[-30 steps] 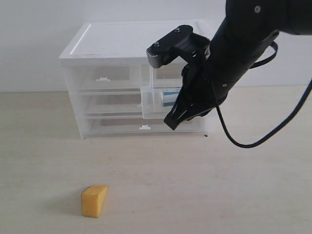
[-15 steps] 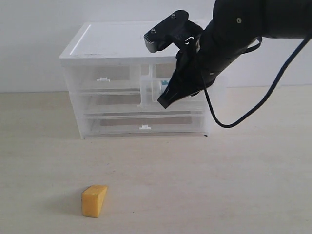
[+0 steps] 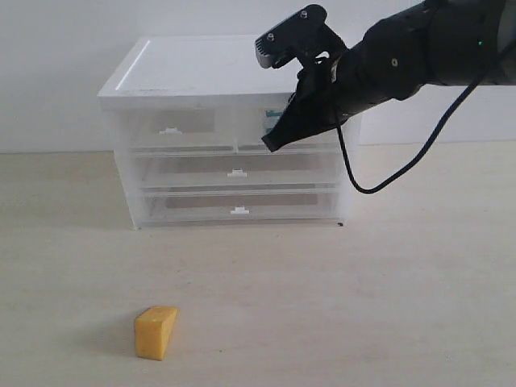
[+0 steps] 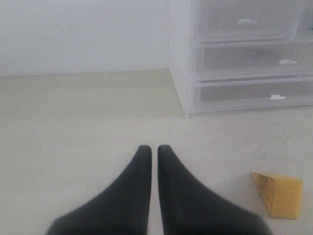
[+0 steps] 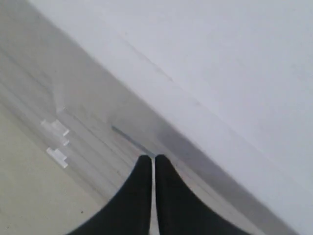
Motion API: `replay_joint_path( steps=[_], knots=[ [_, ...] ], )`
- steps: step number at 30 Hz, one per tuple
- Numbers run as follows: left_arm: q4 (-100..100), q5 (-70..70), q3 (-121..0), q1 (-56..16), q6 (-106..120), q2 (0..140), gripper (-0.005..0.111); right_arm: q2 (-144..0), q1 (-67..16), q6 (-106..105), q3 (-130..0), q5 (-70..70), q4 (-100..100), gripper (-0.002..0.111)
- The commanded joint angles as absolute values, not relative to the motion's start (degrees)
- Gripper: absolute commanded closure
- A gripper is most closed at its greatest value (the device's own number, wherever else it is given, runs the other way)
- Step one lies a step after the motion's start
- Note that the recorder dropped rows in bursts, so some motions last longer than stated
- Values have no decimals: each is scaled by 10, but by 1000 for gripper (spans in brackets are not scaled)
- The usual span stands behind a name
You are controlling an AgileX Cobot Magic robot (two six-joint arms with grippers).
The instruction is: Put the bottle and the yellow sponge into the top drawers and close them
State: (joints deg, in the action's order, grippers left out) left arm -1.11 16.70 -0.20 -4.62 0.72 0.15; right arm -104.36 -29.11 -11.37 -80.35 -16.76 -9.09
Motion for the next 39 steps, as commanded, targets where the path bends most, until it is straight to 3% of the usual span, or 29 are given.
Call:
replay_joint_path(
  steps=[1,10,17,22,27,32,39],
  knots=[
    [-15,168,0,-45,11,0,103,-1062,-275,-111,-807,-106,-97,108],
    [-15,168,0,-45,11,0,103,-1058,-269,-106,-807,-138,-95,108],
    [-15,168,0,-45,11,0,103,-995,-256,-147,-807,-392,-98,108],
    [-15,168,0,-45,11,0,103,-930,-132,-44,-803,-542,-96,108],
    [-15,168,0,-45,11,0,103,-770,-70,17,-655,-386,-100,108],
    [-15,168,0,-45,11,0,103,-605,-62,77,-504,-225,-119,108],
    [-15,168,0,-45,11,0,103,-487,-62,80,-352,-95,-118,108]
  ],
)
